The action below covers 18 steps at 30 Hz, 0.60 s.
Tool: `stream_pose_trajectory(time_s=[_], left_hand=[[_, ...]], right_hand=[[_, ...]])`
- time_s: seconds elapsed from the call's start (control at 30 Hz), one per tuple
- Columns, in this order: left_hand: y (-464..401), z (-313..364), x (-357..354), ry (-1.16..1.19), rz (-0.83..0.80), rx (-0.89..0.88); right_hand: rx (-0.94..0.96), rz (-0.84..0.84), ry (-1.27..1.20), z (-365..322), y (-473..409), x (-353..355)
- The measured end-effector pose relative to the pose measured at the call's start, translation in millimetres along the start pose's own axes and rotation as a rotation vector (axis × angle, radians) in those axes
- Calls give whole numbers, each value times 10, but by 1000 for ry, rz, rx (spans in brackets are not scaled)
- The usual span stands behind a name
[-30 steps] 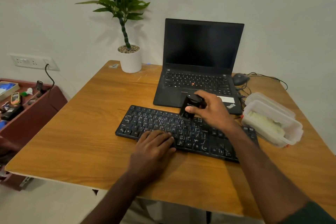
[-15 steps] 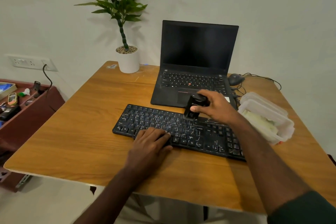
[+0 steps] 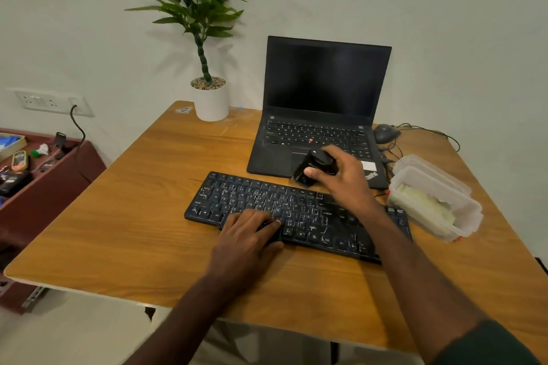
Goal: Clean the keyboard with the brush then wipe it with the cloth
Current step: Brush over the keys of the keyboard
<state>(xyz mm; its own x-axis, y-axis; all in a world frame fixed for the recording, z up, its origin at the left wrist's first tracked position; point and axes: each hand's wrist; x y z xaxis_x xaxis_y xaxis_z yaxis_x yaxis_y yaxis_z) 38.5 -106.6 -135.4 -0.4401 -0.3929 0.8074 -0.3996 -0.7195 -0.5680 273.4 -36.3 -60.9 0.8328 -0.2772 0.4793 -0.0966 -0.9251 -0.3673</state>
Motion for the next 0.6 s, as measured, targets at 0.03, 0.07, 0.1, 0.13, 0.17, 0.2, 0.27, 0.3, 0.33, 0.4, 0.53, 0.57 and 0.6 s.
stream_pose_trajectory(time_s=[0.03,0.07,0.1,0.13,0.17,0.2,0.27,0.3,0.33,0.4,0.53,0.57,0.6], left_hand=[[-3,-2,0,3,0,-1],[-8,-3,1,7,-3,-2],[-10,-4,3,10,-9,0],[-11,-1,9,10,-17,4],[-8,1,13,10,-25,8],[-4,1,15,11,-29,9],[4,4,17,19,-32,12],[7,4,21,20,-32,15],[6,3,23,16,-29,17],[-2,1,25,7,-20,7],[11,-1,21,3,-15,4],[11,1,24,0,-11,7],[12,2,27,1,-10,10]], right_hand=[[-1,-37,-19,6,21,-1],[-1,-68,-31,18,35,-23],[3,-83,-27,26,41,-53],[13,-84,-12,19,38,-82],[32,-69,20,7,23,-102],[46,-47,49,1,5,-114],[38,-29,29,-10,-18,-93],[24,-50,-4,-19,-16,-75],[14,-92,-22,-27,-12,-60],[7,-174,20,-17,-7,-6],[2,-202,169,-11,-80,268],[13,-196,199,-22,-108,341],[15,-193,204,-30,-132,400]])
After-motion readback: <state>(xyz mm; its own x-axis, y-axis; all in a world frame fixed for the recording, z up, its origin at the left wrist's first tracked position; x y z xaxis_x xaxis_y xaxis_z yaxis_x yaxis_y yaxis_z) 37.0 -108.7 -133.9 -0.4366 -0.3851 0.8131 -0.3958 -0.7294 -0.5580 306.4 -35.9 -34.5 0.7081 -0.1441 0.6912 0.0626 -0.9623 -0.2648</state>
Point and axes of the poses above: each hand's wrist, its own y-axis away from the middle knuckle, its own x-axis out of the back of the hand, z = x × y, and after that the axes turned 7 degrees about z, right-handed
